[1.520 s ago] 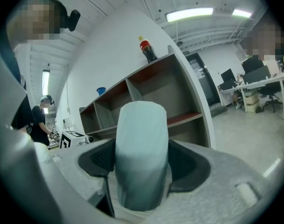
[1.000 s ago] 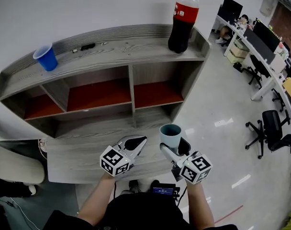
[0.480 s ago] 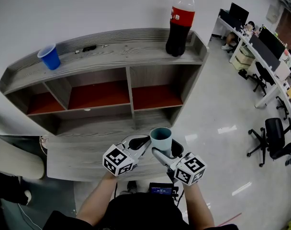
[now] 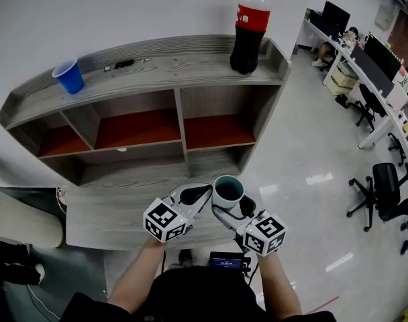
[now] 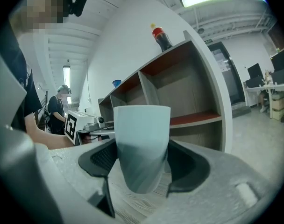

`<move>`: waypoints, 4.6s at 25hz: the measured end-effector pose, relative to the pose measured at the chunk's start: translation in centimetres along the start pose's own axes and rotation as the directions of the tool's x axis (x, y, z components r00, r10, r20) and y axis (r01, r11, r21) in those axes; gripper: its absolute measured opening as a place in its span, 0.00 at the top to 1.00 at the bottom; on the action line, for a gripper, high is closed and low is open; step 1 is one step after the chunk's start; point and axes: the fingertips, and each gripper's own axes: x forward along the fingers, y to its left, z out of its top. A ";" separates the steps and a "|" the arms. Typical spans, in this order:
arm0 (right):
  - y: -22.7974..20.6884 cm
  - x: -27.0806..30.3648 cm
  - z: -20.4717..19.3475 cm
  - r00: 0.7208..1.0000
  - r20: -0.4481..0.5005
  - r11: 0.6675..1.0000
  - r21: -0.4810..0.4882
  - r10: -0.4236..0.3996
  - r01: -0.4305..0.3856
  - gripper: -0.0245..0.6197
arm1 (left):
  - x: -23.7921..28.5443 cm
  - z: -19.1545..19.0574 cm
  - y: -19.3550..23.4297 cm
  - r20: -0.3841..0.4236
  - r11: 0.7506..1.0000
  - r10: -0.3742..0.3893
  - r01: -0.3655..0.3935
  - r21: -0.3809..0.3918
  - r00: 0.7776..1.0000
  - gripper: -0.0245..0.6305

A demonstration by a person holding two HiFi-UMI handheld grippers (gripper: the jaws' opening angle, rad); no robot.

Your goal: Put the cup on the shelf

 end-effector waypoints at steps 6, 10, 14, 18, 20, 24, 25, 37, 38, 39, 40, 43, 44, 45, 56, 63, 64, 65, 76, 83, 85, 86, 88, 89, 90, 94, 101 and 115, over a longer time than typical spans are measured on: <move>-0.2 -0.2 0.9 0.999 0.040 1.000 0.021 0.013 -0.013 0.44 | -0.1 -0.3 0.0 -0.004 1.000 0.001 -0.001 -0.003 1.000 0.96; -0.5 -0.2 1.4 0.998 0.059 0.999 0.031 0.013 -0.015 0.44 | -0.2 -0.1 0.3 -0.003 1.000 0.007 -0.007 0.001 1.000 0.96; -0.9 0.0 2.1 0.997 0.073 1.000 0.024 0.013 -0.014 0.44 | -0.4 0.0 0.8 -0.003 1.000 0.019 -0.019 0.007 1.000 0.96; -1.5 0.6 3.3 0.996 0.084 1.000 0.008 0.017 -0.018 0.44 | -0.4 0.8 1.6 0.005 0.999 0.035 -0.035 0.019 0.999 0.96; -1.8 0.9 3.8 0.996 0.085 1.000 -0.007 0.019 -0.018 0.44 | -0.5 1.4 2.0 0.012 0.999 0.045 -0.045 0.029 0.999 0.96; -2.7 2.0 5.3 0.996 0.087 0.999 -0.046 0.015 -0.011 0.44 | -0.5 2.6 3.6 0.019 0.996 0.077 -0.078 0.047 0.997 0.96; -3.1 2.3 5.7 0.996 0.090 0.999 -0.053 0.012 -0.007 0.44 | -0.5 2.8 4.0 0.020 0.995 0.086 -0.086 0.049 0.996 0.96; -8.8 8.4 10.6 0.986 0.147 0.989 -0.112 -0.080 0.097 0.45 | 1.2 4.1 8.4 0.034 0.986 0.161 -0.163 0.033 0.986 0.96; -9.4 8.9 10.9 0.984 0.152 0.988 -0.108 -0.090 0.107 0.45 | 1.4 4.2 8.7 0.034 0.985 0.166 -0.167 0.031 0.986 0.96; -10.0 9.4 11.2 0.982 0.156 0.987 -0.102 -0.104 0.121 0.45 | 1.6 4.2 9.0 0.035 0.985 0.169 -0.170 0.031 0.985 0.96; -10.5 9.8 11.4 0.980 0.158 0.986 -0.097 -0.118 0.135 0.45 | 1.7 4.3 9.2 0.035 0.984 0.173 -0.174 0.030 0.984 0.96; -12.1 11.2 11.7 0.976 0.159 0.983 -0.084 -0.150 0.165 0.45 | 2.3 4.4 9.8 0.038 0.983 0.181 -0.182 0.025 0.983 0.96; -12.5 11.6 11.7 0.975 0.159 0.982 -0.083 -0.156 0.170 0.45 | 2.4 4.5 9.9 0.040 0.983 0.183 -0.184 0.023 0.982 0.96; -12.9 12.0 11.7 0.974 0.158 0.981 -0.083 -0.161 0.175 0.45 | 2.6 4.5 10.1 0.041 0.983 0.183 -0.184 0.022 0.982 0.96; -15.0 14.8 12.4 0.968 0.151 0.970 -0.109 -0.201 0.218 0.45 | 2.7 3.7 10.6 0.033 0.979 0.203 -0.203 0.003 0.979 0.96; -15.1 16.3 12.1 0.969 0.120 0.958 -0.168 -0.215 0.233 0.45 | 2.2 3.1 10.6 0.029 0.978 0.211 -0.211 -0.008 0.977 0.96; -15.1 16.4 12.1 0.970 0.117 0.956 -0.177 -0.215 0.234 0.45 | 2.2 3.0 10.6 0.028 0.977 0.211 -0.211 -0.009 0.977 0.96; -15.0 16.4 12.1 0.970 0.116 0.955 -0.184 -0.216 0.234 0.45 | 2.2 3.0 10.6 0.028 0.977 0.211 -0.211 -0.009 0.977 0.96; -14.8 14.6 11.2 0.968 0.103 0.948 -0.204 -0.228 0.245 0.45 | 1.7 2.8 9.8 0.024 0.980 0.197 -0.197 -0.008 0.980 0.96; -14.7 13.6 10.4 0.968 0.086 0.942 -0.223 -0.238 0.251 0.45 | 1.3 2.5 9.2 0.019 0.982 0.189 -0.189 -0.008 0.982 0.96; -14.6 13.4 10.3 0.967 0.082 0.942 -0.222 -0.240 0.253 0.45 | 1.1 2.4 9.1 0.019 0.981 0.191 -0.191 -0.009 0.981 0.96; -14.6 13.4 10.2 0.967 0.079 0.942 -0.223 -0.240 0.252 0.45 | 1.0 2.4 9.0 0.020 0.981 0.193 -0.193 -0.008 0.981 0.96; -14.4 13.4 9.9 0.969 0.071 0.943 -0.224 -0.236 0.246 0.45 | 0.7 2.5 9.0 0.024 0.981 0.194 -0.193 -0.007 0.981 0.96; -14.3 13.3 9.8 0.970 0.067 0.944 -0.222 -0.235 0.244 0.45 | 0.6 2.4 8.9 0.024 0.981 0.193 -0.193 -0.007 0.981 0.96; -14.3 13.2 9.7 0.970 0.065 0.945 -0.218 -0.236 0.244 0.45 | 0.5 2.4 8.9 0.025 0.981 0.193 -0.193 -0.007 0.981 0.96; -14.4 12.8 9.6 0.968 0.060 0.946 -0.202 -0.245 0.252 0.44 | 0.2 2.2 8.5 0.025 0.982 0.190 -0.190 -0.013 0.981 0.96; -13.4 10.8 9.3 0.973 0.058 0.953 -0.197 -0.224 0.231 0.43 | -0.4 1.9 7.9 0.024 0.983 0.182 -0.182 -0.016 0.983 0.96; -9.4 1.9 6.4 0.975 0.079 0.963 -0.157 -0.208 0.218 0.67 | -0.8 -0.2 6.7 0.001 0.990 0.135 -0.135 -0.047 0.991 0.96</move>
